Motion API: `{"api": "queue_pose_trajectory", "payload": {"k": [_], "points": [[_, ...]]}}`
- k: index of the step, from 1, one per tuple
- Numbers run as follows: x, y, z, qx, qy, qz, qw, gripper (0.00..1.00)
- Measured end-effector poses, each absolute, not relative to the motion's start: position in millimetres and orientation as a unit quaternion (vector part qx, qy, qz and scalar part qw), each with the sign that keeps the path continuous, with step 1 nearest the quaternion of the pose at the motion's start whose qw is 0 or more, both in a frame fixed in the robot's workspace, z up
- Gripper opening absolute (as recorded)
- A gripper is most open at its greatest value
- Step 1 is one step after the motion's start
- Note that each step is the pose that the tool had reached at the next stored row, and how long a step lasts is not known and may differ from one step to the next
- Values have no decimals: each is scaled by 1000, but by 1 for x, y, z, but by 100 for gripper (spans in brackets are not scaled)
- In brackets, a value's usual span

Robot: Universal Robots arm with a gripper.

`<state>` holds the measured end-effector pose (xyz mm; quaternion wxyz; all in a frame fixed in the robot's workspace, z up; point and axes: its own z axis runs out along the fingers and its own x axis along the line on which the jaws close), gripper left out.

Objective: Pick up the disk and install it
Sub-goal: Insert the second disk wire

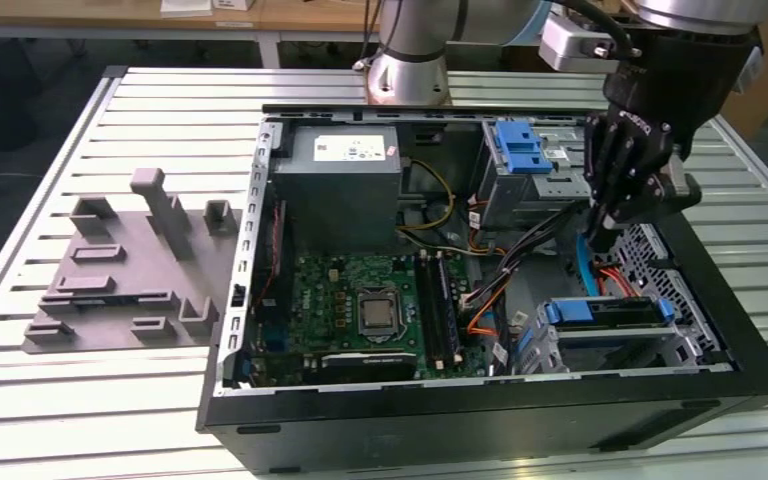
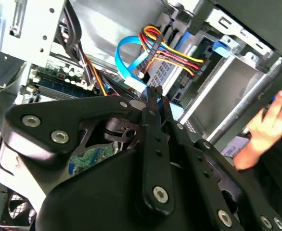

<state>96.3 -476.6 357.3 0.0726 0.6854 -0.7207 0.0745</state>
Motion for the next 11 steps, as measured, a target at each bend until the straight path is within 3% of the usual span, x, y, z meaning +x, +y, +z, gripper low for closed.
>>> {"api": "queue_pose_trajectory", "payload": {"k": [4, 11], "points": [[96, -479, 355, 687, -722, 59, 58, 16], [96, -498, 348, 687, -723, 51, 50, 16]]}}
